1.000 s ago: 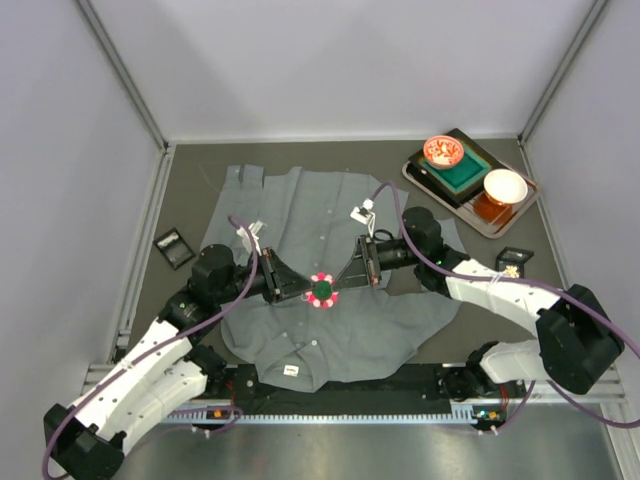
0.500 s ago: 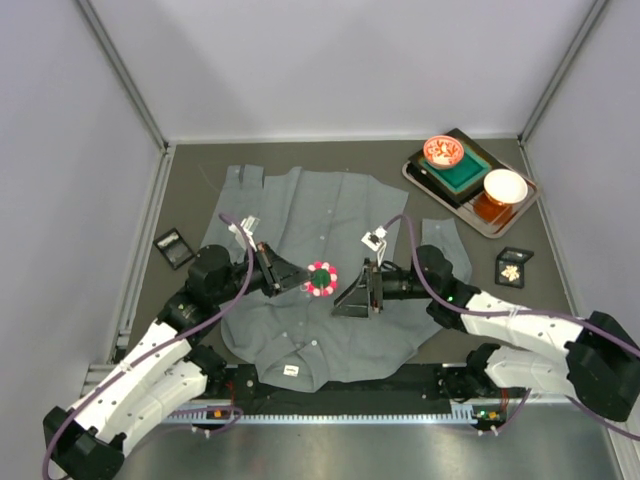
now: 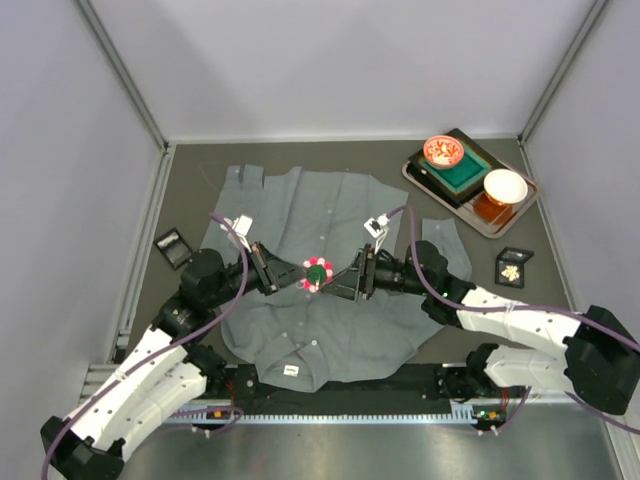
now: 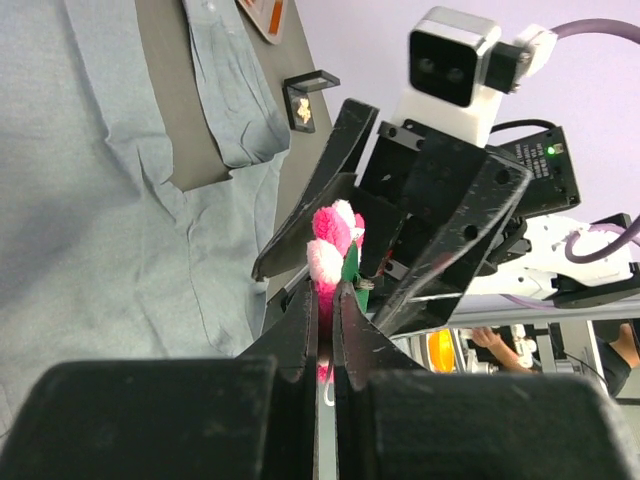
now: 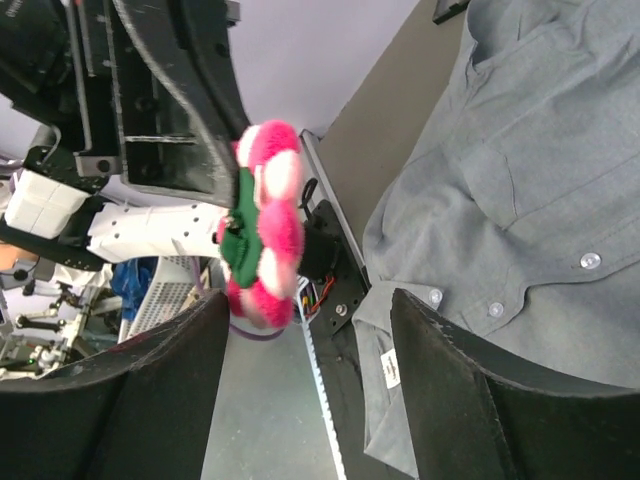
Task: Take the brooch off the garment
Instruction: Close the brooch.
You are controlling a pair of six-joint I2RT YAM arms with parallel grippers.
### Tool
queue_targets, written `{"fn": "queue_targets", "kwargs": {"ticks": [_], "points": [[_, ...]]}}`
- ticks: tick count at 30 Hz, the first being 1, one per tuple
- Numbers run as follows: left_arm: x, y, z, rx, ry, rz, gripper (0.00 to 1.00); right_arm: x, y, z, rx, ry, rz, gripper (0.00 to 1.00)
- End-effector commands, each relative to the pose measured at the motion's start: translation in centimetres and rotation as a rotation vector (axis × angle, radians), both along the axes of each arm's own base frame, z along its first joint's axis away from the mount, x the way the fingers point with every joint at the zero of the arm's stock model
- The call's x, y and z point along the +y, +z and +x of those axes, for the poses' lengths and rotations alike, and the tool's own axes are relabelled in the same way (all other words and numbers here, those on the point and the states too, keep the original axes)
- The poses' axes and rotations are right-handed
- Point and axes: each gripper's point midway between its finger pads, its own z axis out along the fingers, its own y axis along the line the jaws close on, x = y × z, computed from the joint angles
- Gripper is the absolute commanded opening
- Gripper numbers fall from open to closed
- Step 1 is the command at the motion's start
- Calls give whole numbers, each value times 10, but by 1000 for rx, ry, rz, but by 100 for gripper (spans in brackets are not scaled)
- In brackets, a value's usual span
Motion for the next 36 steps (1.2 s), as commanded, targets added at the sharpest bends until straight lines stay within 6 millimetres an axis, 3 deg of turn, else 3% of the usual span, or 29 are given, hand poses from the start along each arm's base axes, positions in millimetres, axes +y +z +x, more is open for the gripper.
{"fn": "queue_targets", "kwargs": {"ticks": [1,6,12,15,18,19,21,22,23,25,29,36], "points": [[3,12,4,-79,26,-25,0,13,24,0,-44,23,86,63],[3,15,5,-72,30,-29,0,21,21,-4,-22,52,101,53],[4,13,5,-64,35,-19,0,22,16,-4,14,45,102,51],[8,11,8,-75,63,6,0,24,10,-3,113,17,99,50],[14,11,14,-104,112,15,0,21,-14,0,300,-81,49,50],[16,8,17,-115,131,14,0,17,-35,5,371,-159,-24,49],[20,11,20,-157,160,3,0,17,-37,0,416,-199,-70,53],[22,9,24,-171,187,-5,0,10,-54,4,447,-276,-146,54],[23,13,26,-192,202,-21,0,15,-44,2,442,-289,-150,54],[28,9,31,-194,242,-24,0,12,-42,9,467,-371,-180,53],[29,5,36,-198,263,-27,0,19,-23,15,537,-419,-153,43],[29,-2,40,-218,278,-46,0,32,-25,8,655,-439,-202,35]]}}
